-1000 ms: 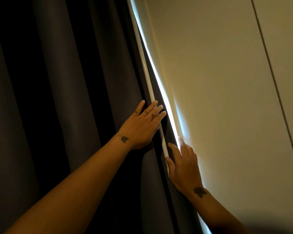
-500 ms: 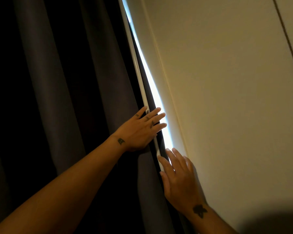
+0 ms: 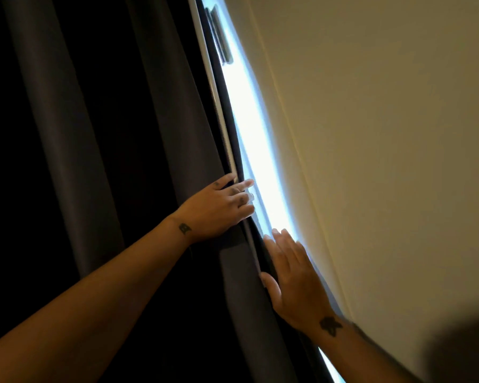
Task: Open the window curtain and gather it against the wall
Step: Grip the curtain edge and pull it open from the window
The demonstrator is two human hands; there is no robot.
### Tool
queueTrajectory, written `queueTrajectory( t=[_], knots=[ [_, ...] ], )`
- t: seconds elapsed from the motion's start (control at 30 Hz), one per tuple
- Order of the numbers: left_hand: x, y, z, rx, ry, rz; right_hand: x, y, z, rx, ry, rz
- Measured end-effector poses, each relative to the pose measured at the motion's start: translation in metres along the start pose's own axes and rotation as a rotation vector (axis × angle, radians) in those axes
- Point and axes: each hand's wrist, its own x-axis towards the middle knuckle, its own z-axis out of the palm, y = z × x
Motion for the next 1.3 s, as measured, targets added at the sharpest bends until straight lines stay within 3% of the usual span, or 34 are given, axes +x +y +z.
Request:
queueTrajectory(
  t=[0.47, 0.73, 0.97, 1.17, 1.23, 1.3],
  knots=[
    [-0.046, -0.010, -0.016, 0.022, 0.099, 0.043, 0.017, -0.032, 0.041, 0.409, -0.170, -0.021],
    [-0.053, -0.020, -0.029, -0.011, -0.057, 0.002, 0.016, -0.055, 0.055, 0.563, -0.177, 0.007],
    [-0.061, -0.025, -0.039, 0.028, -0.087, 0.006, 0.018, -0.073, 0.065, 0.694, -0.054, 0.100],
    [-0.032, -0.033, -0.054, 0.016, -0.160, -0.018, 0.016, -0.103, 0.076, 0.638, 0.018, 0.096],
    [-0.019, -0.037, -0.054, 0.037, -0.244, -0.013, 0.012, -0.111, 0.078, 0.648, -0.017, 0.060],
    [-0.017, -0.041, -0.047, 0.129, -0.444, -0.017, 0.010, -0.118, 0.078, 0.663, -0.029, 0.052]
  ],
)
